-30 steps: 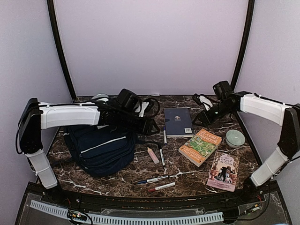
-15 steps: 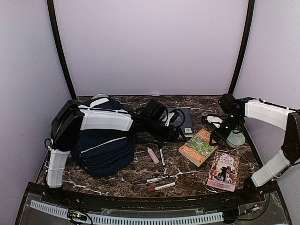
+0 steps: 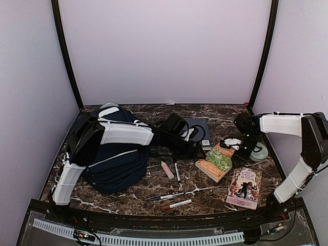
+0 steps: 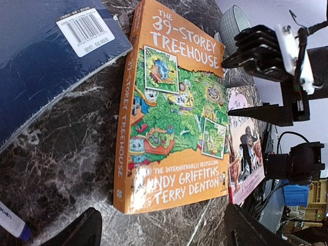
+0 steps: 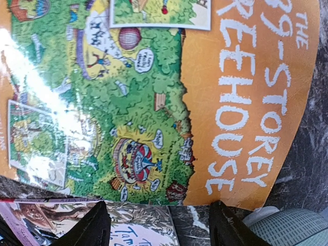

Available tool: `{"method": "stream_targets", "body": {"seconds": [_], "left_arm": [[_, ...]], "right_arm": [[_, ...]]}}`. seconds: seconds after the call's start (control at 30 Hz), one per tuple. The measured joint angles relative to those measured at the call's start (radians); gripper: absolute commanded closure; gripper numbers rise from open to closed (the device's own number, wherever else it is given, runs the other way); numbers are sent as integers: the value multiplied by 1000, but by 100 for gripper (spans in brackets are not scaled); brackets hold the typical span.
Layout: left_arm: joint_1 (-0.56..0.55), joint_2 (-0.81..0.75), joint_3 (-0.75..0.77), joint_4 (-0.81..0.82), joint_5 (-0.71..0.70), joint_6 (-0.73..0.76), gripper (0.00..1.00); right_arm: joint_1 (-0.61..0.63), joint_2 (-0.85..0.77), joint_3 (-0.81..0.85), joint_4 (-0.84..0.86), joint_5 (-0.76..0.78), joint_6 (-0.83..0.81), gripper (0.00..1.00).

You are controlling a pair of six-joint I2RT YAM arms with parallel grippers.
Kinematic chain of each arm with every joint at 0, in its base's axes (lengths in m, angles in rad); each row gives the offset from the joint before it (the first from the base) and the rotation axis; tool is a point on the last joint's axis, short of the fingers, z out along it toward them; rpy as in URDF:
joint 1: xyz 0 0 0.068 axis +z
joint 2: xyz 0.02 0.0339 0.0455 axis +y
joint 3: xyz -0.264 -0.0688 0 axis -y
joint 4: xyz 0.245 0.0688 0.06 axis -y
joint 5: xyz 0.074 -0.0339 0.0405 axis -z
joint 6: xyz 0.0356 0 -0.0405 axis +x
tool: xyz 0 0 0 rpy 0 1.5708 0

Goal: Pack the student bag
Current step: Move the book to the center of the board.

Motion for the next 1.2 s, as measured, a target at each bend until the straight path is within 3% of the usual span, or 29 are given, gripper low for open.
{"method": "stream_targets", "body": {"seconds": [0.7, 1.2], "left_arm": [[1, 15, 15, -136, 15, 37, 16], [1, -16, -36, -181, 43, 61, 23]], "right_arm": [[163, 116, 29, 69, 265, -16, 51], [235, 198, 111, 268, 170, -8, 51]]}}
